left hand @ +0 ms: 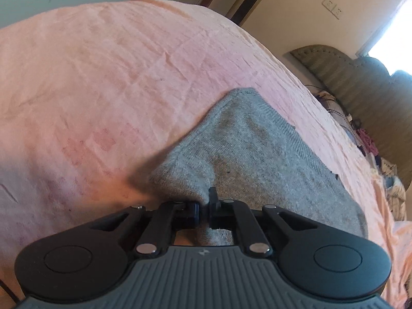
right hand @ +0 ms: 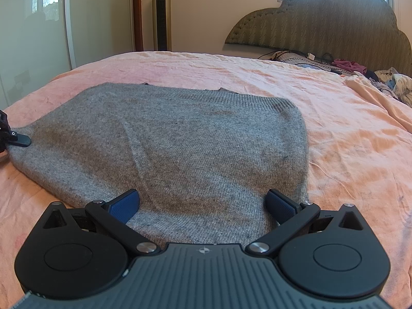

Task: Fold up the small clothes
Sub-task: 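Grasp the sweater edge with the left tool and lift it to fold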

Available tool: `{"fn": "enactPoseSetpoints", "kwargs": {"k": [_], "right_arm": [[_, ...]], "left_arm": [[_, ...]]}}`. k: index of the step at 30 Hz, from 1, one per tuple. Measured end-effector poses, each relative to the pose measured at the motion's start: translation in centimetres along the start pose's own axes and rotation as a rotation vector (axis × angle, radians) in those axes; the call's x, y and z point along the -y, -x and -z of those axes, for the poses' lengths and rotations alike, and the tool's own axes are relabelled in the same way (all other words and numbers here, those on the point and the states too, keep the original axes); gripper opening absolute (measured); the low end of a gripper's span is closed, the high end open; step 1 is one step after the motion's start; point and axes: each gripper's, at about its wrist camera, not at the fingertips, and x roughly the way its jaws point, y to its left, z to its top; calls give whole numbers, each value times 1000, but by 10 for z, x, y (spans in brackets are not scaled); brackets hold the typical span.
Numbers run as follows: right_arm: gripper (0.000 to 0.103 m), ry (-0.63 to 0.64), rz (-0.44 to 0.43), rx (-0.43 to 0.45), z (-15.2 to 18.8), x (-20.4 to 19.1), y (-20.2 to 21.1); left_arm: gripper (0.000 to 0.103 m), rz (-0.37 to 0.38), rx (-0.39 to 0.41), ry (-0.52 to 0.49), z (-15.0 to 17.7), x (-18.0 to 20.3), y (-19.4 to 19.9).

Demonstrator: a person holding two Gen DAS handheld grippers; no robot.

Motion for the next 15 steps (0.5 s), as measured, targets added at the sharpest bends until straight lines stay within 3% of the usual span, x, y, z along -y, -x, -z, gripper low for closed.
{"fn": "enactPoseSetpoints", "kwargs": {"k": [2,4,6,8,11,15], "right_arm": [[103,-65,-33,26,0,8,4],[103,-264,-128,69,-2,35,13],[102,-492,-213,105,-10,68,26],[103,-601,-254,184,-20,97,39],[103,-676,-303,202,-39,129,40],[103,-774,-444,100,-50,150,12]], "left_arm": [[5,9,15,-73,0,23,1],[5,45,52,-195,5,61,5],[5,122,101,-359,19,109,13],[5,189,126,-553,47,155,18],[5,292,78,-809,103,198,15],[5,306,-29,-908,140,205,-1]]}}
